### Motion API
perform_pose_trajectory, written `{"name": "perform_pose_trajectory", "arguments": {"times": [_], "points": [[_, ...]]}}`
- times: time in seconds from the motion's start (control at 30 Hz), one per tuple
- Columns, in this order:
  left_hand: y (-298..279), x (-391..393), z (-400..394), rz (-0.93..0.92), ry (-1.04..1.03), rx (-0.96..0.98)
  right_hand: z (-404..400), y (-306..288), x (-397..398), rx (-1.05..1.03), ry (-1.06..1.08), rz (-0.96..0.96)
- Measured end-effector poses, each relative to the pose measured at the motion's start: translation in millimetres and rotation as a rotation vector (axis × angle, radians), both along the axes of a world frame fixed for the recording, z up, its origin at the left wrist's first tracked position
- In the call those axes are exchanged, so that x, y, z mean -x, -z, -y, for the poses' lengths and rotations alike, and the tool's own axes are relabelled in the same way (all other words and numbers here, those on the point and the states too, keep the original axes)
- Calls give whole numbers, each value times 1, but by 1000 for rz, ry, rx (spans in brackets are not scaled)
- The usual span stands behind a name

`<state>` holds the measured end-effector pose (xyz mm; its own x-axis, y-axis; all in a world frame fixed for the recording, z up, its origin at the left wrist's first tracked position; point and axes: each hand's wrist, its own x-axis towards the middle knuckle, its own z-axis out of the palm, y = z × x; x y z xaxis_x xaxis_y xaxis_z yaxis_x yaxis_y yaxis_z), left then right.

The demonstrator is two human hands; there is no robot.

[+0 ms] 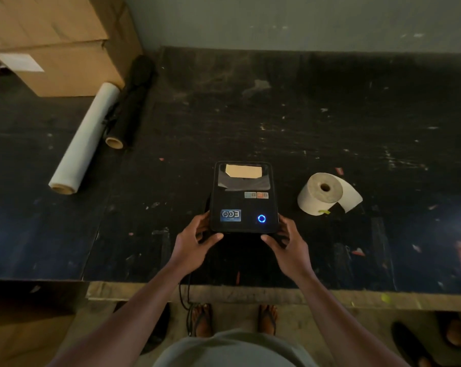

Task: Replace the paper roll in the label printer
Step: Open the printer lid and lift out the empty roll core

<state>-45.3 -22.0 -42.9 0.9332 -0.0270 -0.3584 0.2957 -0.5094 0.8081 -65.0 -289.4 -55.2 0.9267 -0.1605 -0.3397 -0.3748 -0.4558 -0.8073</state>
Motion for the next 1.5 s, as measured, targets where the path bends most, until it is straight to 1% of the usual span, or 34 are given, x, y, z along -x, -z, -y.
{"name": "perform_pose_trajectory", "arguments": {"times": [0.3, 0.4, 0.5, 0.6, 0.8, 0.97, 1.07, 1.13, 1.2, 1.3, 1.4, 1.5], "points": [[-11, 2, 1, 80, 2, 32, -1, -8, 3, 60, 8, 75], [-26, -9, -1, 157, -9, 84, -1, -31, -7, 44, 19, 191], [-46, -33, -2, 249, -39, 154, -1, -59, -34, -27, 56, 297], [-62, -65, 2, 310, -79, 180, 0, -78, -71, -89, 104, 338], [-71, -123, 8, 323, -112, 214, 7, -89, -131, -91, 92, 349], [-63, -149, 6, 302, -113, 230, 16, -83, -157, -81, 64, 350], [-48, -147, 0, 295, -110, 172, 23, -72, -158, -68, 47, 330], [-29, -138, -5, 296, -86, 40, 27, -57, -149, -3, 1, 285], [-9, -128, -6, 276, -10, -110, 30, -38, -140, 126, -122, 217], [10, -121, -2, 262, 147, -249, 29, -19, -136, 326, -334, 154], [17, -128, 3, 302, 242, -331, 26, -13, -146, 413, -431, 148], [22, -137, 5, 298, 269, -359, 25, -11, -157, 420, -467, 134]]}}
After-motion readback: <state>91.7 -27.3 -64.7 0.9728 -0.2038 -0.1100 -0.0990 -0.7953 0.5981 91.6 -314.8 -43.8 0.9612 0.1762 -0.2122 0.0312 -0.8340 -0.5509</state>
